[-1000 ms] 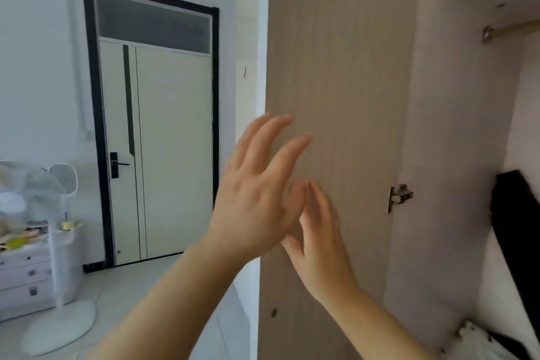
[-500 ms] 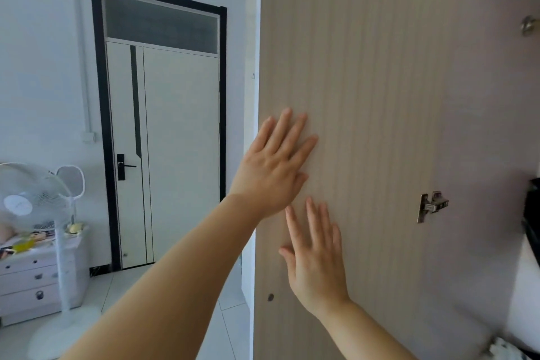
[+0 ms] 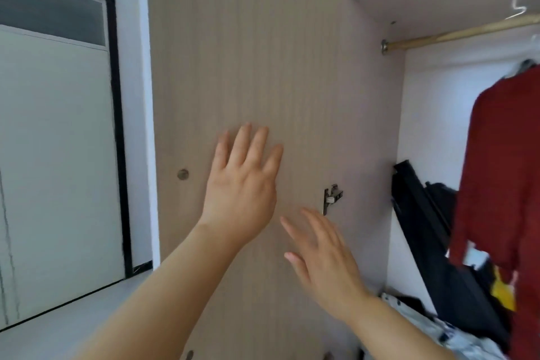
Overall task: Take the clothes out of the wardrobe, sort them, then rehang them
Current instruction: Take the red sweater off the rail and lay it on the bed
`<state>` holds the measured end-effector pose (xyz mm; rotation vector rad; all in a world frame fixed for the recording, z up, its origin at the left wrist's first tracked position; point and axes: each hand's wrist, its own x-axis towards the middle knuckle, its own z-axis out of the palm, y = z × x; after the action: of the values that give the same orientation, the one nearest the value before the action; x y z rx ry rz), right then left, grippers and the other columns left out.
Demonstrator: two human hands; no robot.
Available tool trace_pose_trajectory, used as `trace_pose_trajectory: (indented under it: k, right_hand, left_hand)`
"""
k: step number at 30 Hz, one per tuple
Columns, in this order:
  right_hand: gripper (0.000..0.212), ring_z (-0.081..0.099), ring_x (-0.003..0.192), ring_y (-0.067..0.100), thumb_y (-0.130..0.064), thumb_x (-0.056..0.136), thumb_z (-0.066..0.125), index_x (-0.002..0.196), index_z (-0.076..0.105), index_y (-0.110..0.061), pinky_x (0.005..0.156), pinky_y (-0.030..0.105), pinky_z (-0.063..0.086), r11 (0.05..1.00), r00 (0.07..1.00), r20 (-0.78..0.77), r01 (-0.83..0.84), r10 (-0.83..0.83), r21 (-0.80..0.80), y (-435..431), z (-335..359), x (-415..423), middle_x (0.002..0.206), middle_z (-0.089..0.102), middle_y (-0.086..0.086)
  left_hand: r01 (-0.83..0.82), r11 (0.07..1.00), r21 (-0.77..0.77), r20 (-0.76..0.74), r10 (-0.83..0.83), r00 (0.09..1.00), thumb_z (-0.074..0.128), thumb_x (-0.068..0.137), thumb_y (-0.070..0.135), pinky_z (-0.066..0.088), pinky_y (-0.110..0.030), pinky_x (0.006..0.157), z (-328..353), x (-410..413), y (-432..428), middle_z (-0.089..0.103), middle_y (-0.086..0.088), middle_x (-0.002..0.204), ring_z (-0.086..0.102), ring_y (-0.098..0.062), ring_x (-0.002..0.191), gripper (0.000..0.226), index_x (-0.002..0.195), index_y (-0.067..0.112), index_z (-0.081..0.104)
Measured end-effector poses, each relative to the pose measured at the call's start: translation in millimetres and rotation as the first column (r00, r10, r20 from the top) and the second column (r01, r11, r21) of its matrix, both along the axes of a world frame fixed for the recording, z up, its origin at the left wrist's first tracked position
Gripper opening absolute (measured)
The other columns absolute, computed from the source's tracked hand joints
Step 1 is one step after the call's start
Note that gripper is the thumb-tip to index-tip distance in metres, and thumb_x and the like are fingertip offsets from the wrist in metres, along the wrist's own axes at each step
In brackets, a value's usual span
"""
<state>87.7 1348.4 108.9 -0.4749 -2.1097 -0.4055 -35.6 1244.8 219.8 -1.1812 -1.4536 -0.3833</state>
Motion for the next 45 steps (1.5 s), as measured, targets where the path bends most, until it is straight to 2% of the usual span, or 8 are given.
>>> trace_pose_trajectory:
  k: [4,11,17,23,28,35,38,45]
  right_hand:
    - [0.052,0.048,0.122,0.03,-0.031,0.087,0.056,0.135,0.037,-0.024,0.098,0.044,0.045,0.983,0.983,0.001,0.182,-0.182,-0.009,37,12,74,0.135,0.046,0.011]
    - [0.049,0.047,0.122,0.028,-0.032,0.088,0.04,0.137,0.037,-0.024,0.1,0.043,0.043,0.906,0.905,0.062,0.414,-0.42,0.091,80,53,178,0.134,0.048,0.01]
    - [0.045,0.049,0.119,0.028,-0.028,0.087,0.039,0.132,0.041,-0.023,0.1,0.041,0.041,0.817,0.838,0.04,0.518,-0.544,0.251,146,117,239,0.13,0.052,0.009]
    - [0.059,0.053,0.116,0.033,-0.021,0.068,0.075,0.124,0.057,-0.015,0.099,0.048,0.043,0.707,0.762,-0.022,0.61,-0.647,0.359,223,181,264,0.125,0.056,0.012]
    - [0.066,0.055,0.115,0.036,-0.027,0.057,0.08,0.118,0.062,-0.009,0.095,0.049,0.044,0.581,0.653,-0.033,0.694,-0.757,0.426,273,221,259,0.122,0.06,0.013]
    - [0.066,0.051,0.12,0.037,-0.039,0.07,0.074,0.124,0.057,-0.006,0.105,0.046,0.033,0.454,0.538,-0.061,0.762,-0.841,0.461,320,240,325,0.126,0.058,0.017]
    - [0.06,0.05,0.122,0.034,-0.043,0.083,0.047,0.13,0.052,-0.007,0.104,0.04,0.023,0.399,0.464,-0.021,0.782,-0.885,0.48,336,240,376,0.131,0.054,0.016]
    - [0.061,0.053,0.12,0.025,-0.051,0.086,0.032,0.133,0.049,-0.014,0.095,0.038,0.03,0.391,0.449,-0.123,0.861,-0.885,0.326,358,255,396,0.132,0.056,0.004]
  left_hand:
    - [0.204,0.979,0.015,0.138,-0.205,0.969,0.049,0.072,0.029,0.022,-0.049,0.102,-3,45,51,0.057,-0.017,0.124,0.049,-0.037,0.119,0.048,0.114,0.01,0.062]
    - [0.447,0.894,0.017,0.329,-0.427,0.842,0.049,0.069,0.033,0.027,-0.047,0.098,-19,117,131,0.061,-0.017,0.116,0.056,-0.037,0.11,0.051,0.111,0.008,0.063]
    - [0.526,0.85,0.018,0.417,-0.485,0.769,0.066,0.063,0.036,0.05,-0.051,0.083,-17,176,206,0.065,-0.011,0.107,0.063,-0.034,0.099,0.053,0.109,0.01,0.061]
    - [0.546,0.836,0.057,0.447,-0.511,0.735,0.088,0.051,0.027,0.052,-0.049,0.078,12,221,277,0.067,-0.01,0.102,0.066,-0.032,0.093,0.062,0.105,0.006,0.066]
    - [0.596,0.789,0.148,0.521,-0.574,0.632,0.083,0.062,0.023,0.049,-0.046,0.086,36,246,327,0.065,-0.011,0.11,0.063,-0.032,0.102,0.059,0.114,0.004,0.062]
    - [0.673,0.716,0.186,0.551,-0.643,0.532,0.059,0.086,0.034,0.029,-0.033,0.108,48,257,388,0.044,-0.001,0.139,0.039,-0.02,0.13,0.057,0.137,0.014,0.042]
    - [0.731,0.654,0.195,0.541,-0.693,0.476,0.055,0.088,0.036,0.025,-0.031,0.11,56,265,419,0.04,0.0,0.142,0.034,-0.018,0.133,0.058,0.139,0.015,0.038]
    - [0.838,0.474,0.269,0.46,-0.828,0.32,0.054,0.088,0.033,0.026,-0.033,0.109,105,285,488,0.04,-0.002,0.142,0.034,-0.02,0.133,0.057,0.139,0.014,0.037]
